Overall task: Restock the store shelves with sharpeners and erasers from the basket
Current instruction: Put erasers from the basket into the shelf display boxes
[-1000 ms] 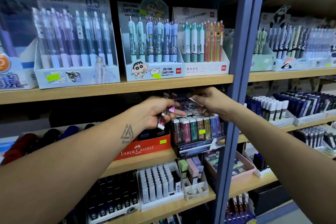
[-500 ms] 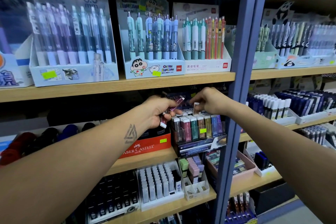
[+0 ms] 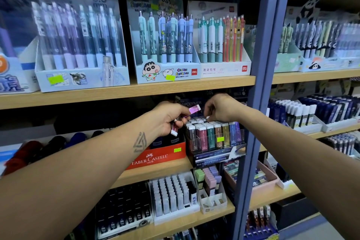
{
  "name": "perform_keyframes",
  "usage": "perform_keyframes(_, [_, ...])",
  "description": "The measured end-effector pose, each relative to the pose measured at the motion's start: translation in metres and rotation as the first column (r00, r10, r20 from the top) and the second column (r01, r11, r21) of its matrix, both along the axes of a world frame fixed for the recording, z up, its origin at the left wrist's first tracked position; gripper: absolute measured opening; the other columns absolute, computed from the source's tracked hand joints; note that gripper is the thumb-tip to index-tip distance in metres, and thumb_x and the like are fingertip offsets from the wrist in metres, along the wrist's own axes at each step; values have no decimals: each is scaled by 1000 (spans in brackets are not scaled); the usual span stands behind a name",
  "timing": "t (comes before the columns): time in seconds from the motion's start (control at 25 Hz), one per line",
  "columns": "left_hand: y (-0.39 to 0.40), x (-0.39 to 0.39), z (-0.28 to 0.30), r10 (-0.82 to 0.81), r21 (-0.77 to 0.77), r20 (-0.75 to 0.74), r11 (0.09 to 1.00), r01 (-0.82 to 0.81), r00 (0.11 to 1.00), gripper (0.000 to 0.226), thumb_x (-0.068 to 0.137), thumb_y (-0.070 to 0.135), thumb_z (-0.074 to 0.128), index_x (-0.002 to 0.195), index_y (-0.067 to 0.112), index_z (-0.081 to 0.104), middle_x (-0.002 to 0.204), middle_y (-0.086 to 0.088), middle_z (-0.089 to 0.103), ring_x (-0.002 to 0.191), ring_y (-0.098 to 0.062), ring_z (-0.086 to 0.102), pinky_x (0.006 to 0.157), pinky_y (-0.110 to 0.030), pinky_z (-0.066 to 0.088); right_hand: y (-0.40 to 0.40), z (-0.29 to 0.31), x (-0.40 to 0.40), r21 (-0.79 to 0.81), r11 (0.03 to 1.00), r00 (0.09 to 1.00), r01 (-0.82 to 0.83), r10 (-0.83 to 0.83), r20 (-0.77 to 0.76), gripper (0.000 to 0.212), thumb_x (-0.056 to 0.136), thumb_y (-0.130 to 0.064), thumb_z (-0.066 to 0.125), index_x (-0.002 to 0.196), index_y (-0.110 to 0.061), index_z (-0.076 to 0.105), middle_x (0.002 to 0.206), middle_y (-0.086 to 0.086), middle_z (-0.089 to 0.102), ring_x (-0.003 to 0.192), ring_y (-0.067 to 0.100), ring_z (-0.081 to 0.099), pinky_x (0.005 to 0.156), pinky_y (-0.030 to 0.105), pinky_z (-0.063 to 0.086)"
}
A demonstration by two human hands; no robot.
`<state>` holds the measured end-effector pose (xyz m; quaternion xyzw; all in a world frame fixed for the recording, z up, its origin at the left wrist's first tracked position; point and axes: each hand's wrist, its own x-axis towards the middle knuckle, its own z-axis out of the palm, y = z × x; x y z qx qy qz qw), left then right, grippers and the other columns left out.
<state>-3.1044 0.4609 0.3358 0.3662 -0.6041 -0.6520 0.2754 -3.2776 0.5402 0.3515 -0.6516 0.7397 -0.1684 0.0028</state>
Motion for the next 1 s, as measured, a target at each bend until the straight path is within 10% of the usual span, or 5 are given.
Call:
perform_keyframes(0.12, [3,1,2,-20,-21,12,1000,20,1000,4,95,-4,54,93,-2,57,72,-13,56,35,-6,43,29,-13,28,3,3,-1,-94,995,957,35,-6,289,21,85,-8,75,104,-16,73,94,-1,73,84,16,67,75,27,57])
perform_keyframes(0.24, [4,-2,2,-21,-21,-2,1000,21,1000,11,96,-4,52,88,2,57,73,-12,55,34,-5,41,28,-12,26,12,3,1,-192,981,602,20,141,786,30,82,8,71,112,9,66,99,22,74,92,28,71,97,43,55])
perform_keyframes(0.36, [8,-3,4,-54,-1,-4,999,54,999,12,97,-2,53,87,4,56,74,-11,55,33,-4,40,27,-11,24,17,-1,2,-233,972,463,-11,212,861,20,81,9,73,101,10,69,93,24,73,85,28,69,86,37,56])
perform_keyframes(0.6, [2,15,11,23,122,-40,992,-18,999,21,99,14,56,80,6,50,64,-8,48,33,-6,38,27,-11,25,15,-5,0,-263,958,714,110,108,692,15,81,4,77,95,4,73,75,8,75,78,18,71,81,28,55])
perform_keyframes(1.0, [4,30,9,-34,232,-116,971,60,993,11,103,-1,38,108,-6,46,83,-18,55,54,-14,48,39,-16,44,5,1,16,-231,971,842,59,76,534,13,84,5,73,96,0,73,85,10,72,76,14,65,70,19,54])
